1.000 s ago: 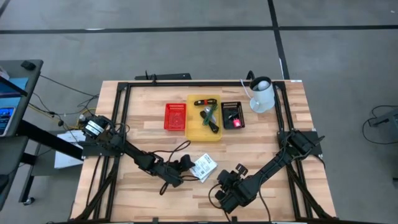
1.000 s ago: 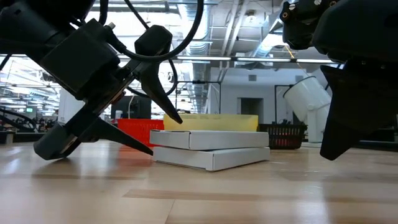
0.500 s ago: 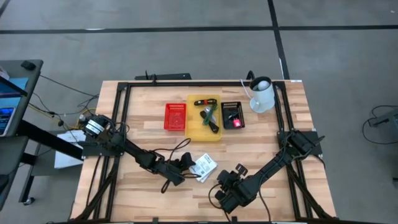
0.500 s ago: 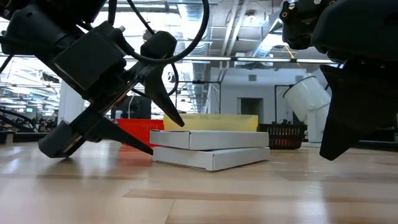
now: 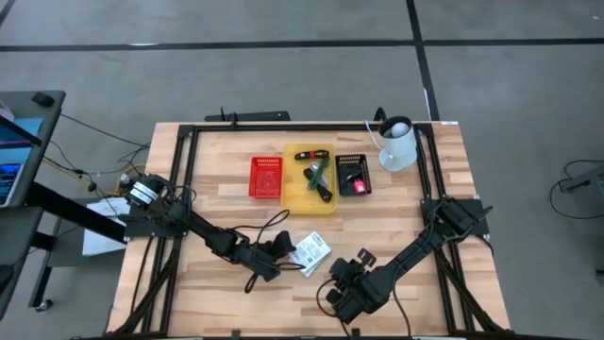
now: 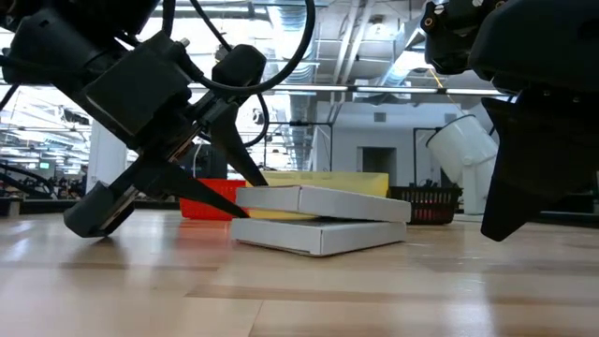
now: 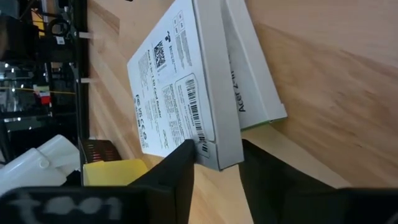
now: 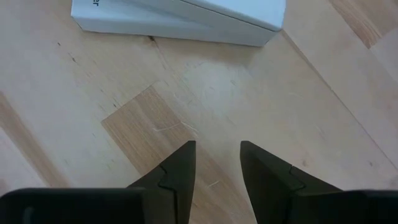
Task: Pick and place items into bin
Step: Put the card reader box in the red bin
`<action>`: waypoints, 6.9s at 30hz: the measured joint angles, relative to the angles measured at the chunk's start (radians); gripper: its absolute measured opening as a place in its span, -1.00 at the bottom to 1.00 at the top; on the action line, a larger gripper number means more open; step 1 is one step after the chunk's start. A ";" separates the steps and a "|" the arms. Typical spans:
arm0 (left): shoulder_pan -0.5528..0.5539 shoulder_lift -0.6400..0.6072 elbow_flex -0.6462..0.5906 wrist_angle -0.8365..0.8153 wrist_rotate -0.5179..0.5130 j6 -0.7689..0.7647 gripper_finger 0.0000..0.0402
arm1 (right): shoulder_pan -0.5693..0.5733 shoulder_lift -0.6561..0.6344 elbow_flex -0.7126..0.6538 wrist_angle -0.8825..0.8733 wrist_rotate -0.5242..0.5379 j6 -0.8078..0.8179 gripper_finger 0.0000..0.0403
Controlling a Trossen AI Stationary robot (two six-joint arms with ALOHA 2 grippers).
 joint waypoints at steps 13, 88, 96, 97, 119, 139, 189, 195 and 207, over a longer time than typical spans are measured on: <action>-0.015 0.001 0.000 -0.004 -0.074 0.000 -0.55 | 0.000 0.000 0.000 0.000 0.000 0.000 -0.40; -0.089 -0.578 -0.001 -0.456 -0.927 -0.061 -0.75 | 0.001 0.000 0.000 0.011 -0.007 -0.002 -0.40; -0.003 -0.635 -0.016 -0.828 -0.829 -0.457 -0.75 | 0.001 0.000 0.000 0.013 -0.008 -0.002 -0.40; 0.012 -0.635 -0.028 -0.845 -0.815 -0.487 -0.75 | 0.001 0.000 0.000 0.013 -0.008 -0.002 -0.40; 0.152 -0.619 -0.238 -0.592 -0.737 -0.389 -0.75 | 0.001 0.000 0.000 0.018 -0.007 -0.002 -0.40; 0.198 -0.397 -0.232 -0.487 -0.709 -0.428 -0.75 | 0.001 0.000 0.000 0.024 -0.008 -0.011 -0.40; 0.198 -0.397 -0.231 -0.489 -0.710 -0.488 -0.63 | 0.001 0.000 0.000 0.026 -0.008 -0.018 -0.40; 0.217 -0.397 -0.231 -0.492 -0.711 -0.507 -0.63 | 0.001 0.000 0.000 0.027 -0.009 -0.018 -0.40; 0.257 -0.397 -0.231 -0.497 -0.653 -0.511 -0.63 | 0.000 0.000 0.000 0.028 -0.021 -0.017 -0.40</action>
